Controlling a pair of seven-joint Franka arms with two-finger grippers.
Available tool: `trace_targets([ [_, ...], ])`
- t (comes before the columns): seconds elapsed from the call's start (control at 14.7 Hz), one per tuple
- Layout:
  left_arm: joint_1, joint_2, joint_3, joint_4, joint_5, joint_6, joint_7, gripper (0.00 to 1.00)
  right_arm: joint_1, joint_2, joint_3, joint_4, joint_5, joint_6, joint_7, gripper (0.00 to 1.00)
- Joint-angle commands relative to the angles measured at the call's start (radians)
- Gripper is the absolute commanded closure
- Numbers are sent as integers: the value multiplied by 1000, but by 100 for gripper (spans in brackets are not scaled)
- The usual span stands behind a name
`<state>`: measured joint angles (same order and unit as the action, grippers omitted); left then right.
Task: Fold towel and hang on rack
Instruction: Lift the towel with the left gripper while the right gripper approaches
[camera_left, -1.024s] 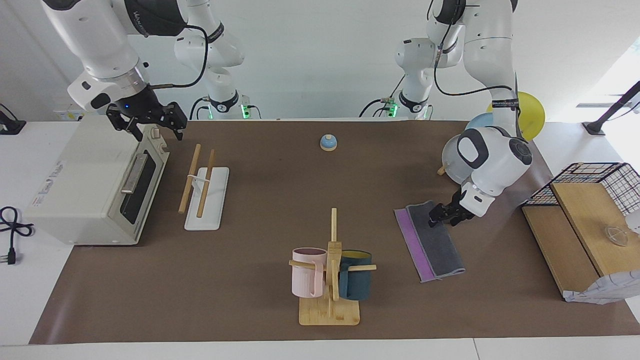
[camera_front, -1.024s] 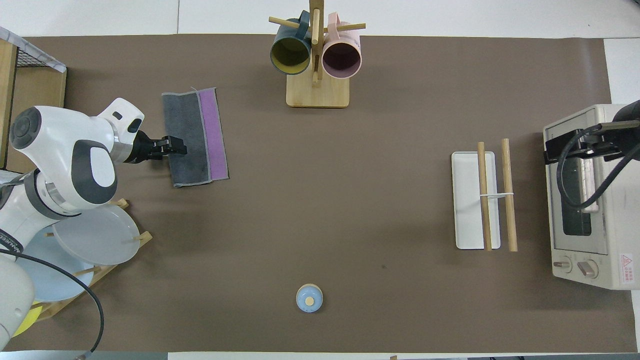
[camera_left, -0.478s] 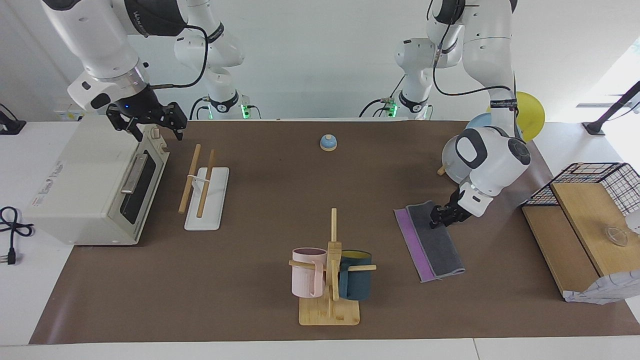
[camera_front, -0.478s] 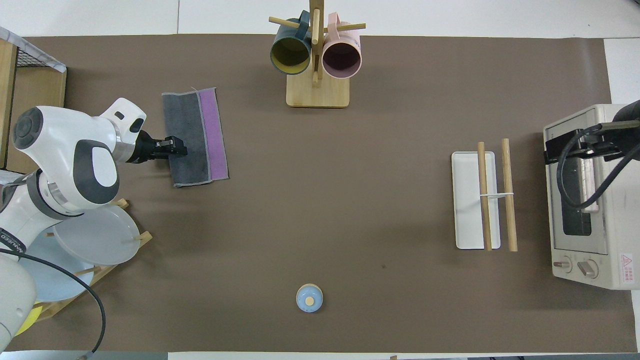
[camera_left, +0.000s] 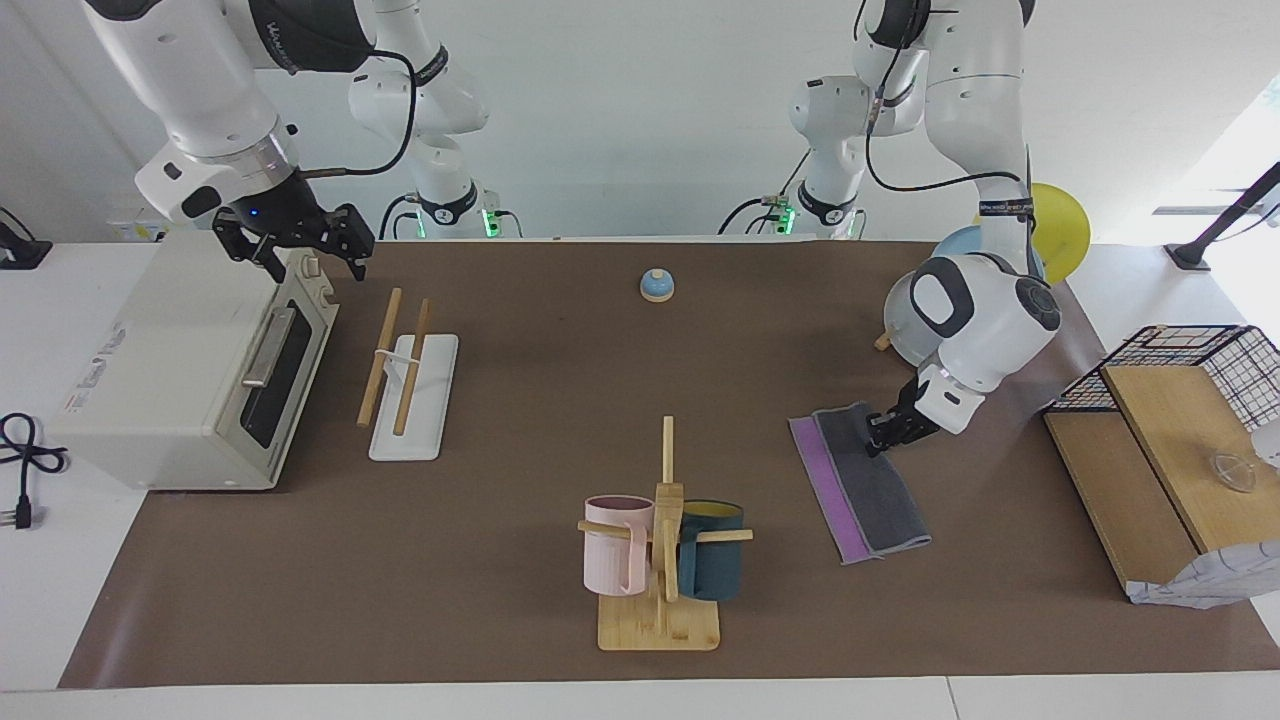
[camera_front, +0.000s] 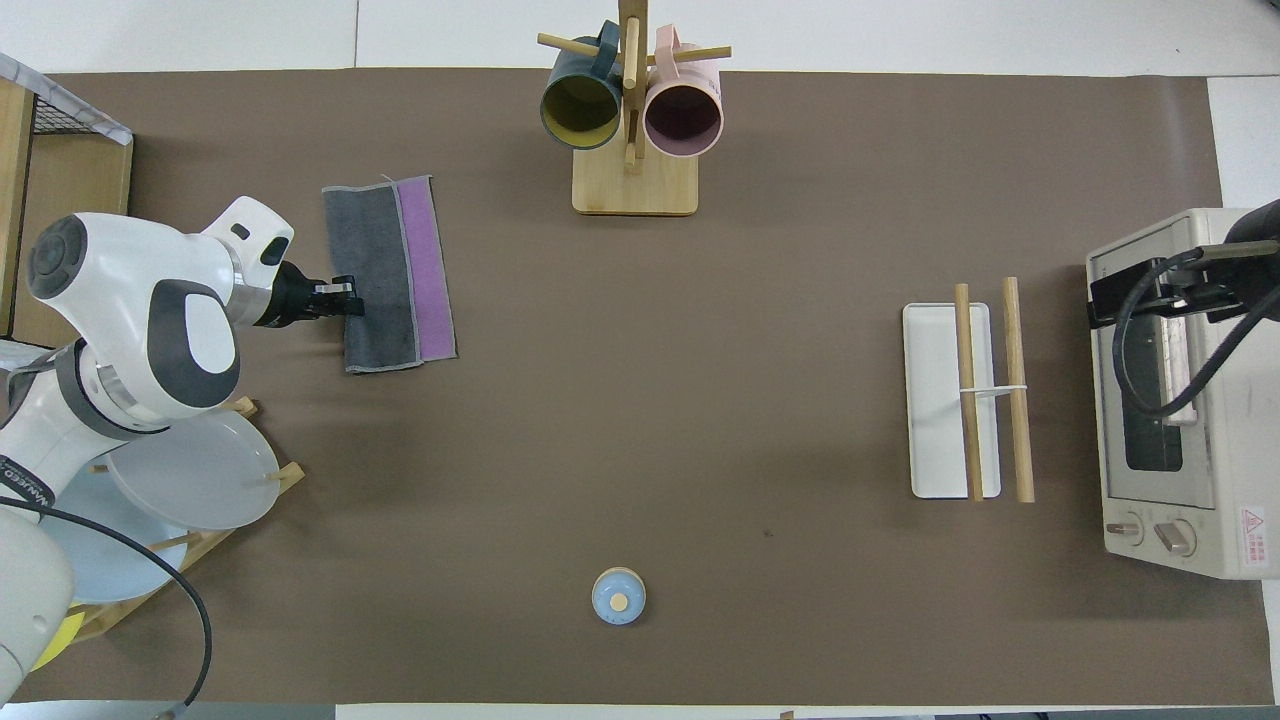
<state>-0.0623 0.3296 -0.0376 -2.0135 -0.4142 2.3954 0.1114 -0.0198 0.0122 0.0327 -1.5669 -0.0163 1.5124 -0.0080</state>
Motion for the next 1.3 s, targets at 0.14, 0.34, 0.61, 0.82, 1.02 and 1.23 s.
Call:
trace_targets([
  [0.14, -8, -32, 10, 126, -12, -188, -241, 100, -8, -14, 7, -18, 21, 6, -13, 0],
  [0.34, -19, -86, 1, 173, -6, -280, -512, 100, -3, -14, 10, -18, 21, 18, -7, 0],
  [0.61, -40, -132, -27, 289, 0, -428, -908, 100, -12, -64, 16, -140, 134, 124, 46, 0],
  [0.82, -40, -207, -85, 305, -2, -432, -1323, 100, -5, -64, 18, -145, 234, 120, 248, 0],
  [1.02, -40, -262, -142, 302, -8, -403, -1715, 100, -2, -63, 18, -203, 503, 213, 568, 0],
  [1.23, -42, -274, -220, 303, -21, -316, -2035, 100, 73, -51, 18, -255, 714, 401, 802, 0],
])
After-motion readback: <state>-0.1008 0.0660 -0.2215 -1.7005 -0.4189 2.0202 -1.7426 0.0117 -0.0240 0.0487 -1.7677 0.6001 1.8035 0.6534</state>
